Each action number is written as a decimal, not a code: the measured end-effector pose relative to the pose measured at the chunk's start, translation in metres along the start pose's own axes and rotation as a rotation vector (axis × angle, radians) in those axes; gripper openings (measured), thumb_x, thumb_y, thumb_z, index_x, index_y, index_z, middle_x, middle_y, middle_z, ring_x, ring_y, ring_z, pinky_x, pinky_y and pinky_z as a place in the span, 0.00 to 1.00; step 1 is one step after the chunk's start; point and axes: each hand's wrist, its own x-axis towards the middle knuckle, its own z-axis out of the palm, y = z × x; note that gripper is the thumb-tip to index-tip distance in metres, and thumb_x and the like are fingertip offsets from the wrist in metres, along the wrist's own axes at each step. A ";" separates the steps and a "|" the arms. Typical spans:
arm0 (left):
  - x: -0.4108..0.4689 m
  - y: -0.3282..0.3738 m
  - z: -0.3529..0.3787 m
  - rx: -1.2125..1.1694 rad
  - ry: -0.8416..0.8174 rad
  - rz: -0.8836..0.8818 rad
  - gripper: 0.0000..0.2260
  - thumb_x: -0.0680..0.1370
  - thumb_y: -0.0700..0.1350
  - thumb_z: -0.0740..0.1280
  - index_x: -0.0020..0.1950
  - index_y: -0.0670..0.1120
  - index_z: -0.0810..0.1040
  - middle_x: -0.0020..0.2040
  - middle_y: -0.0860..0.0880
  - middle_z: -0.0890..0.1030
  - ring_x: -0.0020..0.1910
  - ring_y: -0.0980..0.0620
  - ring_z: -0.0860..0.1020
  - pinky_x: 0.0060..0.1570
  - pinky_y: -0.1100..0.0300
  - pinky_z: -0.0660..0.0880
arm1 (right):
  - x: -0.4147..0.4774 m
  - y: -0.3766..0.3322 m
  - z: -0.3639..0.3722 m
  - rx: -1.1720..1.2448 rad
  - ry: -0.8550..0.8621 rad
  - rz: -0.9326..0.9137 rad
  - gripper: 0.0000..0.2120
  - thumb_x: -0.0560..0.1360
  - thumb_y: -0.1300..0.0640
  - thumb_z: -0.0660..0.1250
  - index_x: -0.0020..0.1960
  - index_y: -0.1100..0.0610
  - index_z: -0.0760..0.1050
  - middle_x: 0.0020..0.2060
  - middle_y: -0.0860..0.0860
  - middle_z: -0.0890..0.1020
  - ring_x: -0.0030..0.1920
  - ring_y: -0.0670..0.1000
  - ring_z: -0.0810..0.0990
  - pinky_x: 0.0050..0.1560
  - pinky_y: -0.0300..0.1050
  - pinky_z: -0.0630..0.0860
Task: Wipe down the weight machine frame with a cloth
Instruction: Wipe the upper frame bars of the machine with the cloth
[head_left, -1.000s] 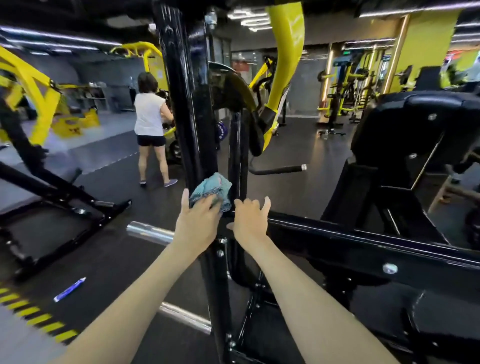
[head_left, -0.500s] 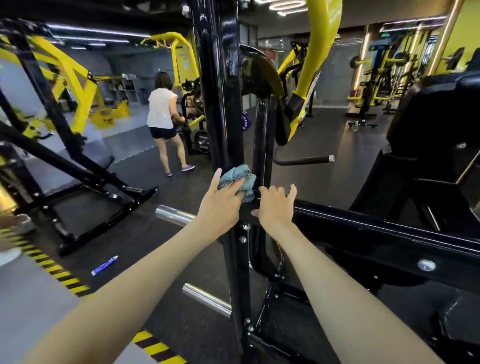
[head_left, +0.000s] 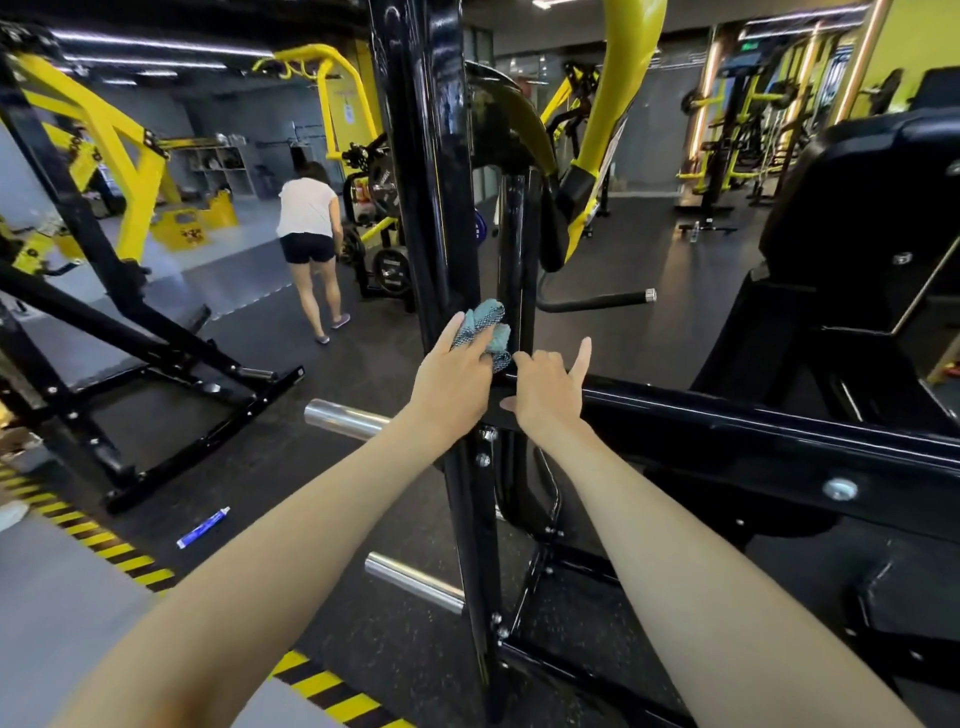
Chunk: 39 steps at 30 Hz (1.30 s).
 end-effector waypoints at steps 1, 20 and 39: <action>-0.007 0.000 0.004 0.011 0.002 -0.003 0.17 0.76 0.47 0.62 0.62 0.46 0.78 0.73 0.43 0.67 0.74 0.48 0.63 0.74 0.49 0.41 | 0.000 0.000 0.000 0.000 0.006 -0.002 0.23 0.76 0.45 0.66 0.66 0.54 0.68 0.59 0.50 0.74 0.67 0.52 0.67 0.71 0.63 0.31; 0.046 -0.004 -0.035 0.113 -0.307 0.224 0.21 0.82 0.52 0.52 0.72 0.47 0.69 0.78 0.41 0.49 0.77 0.49 0.40 0.73 0.44 0.35 | 0.004 0.002 0.001 -0.015 0.027 -0.015 0.22 0.76 0.45 0.66 0.66 0.54 0.69 0.58 0.50 0.76 0.66 0.53 0.69 0.71 0.62 0.31; -0.029 -0.001 0.031 0.028 0.372 0.146 0.11 0.73 0.38 0.65 0.52 0.39 0.83 0.61 0.38 0.77 0.64 0.39 0.72 0.68 0.46 0.65 | 0.002 0.001 0.004 -0.031 0.043 -0.012 0.25 0.76 0.43 0.66 0.68 0.53 0.68 0.59 0.51 0.75 0.66 0.54 0.69 0.70 0.62 0.30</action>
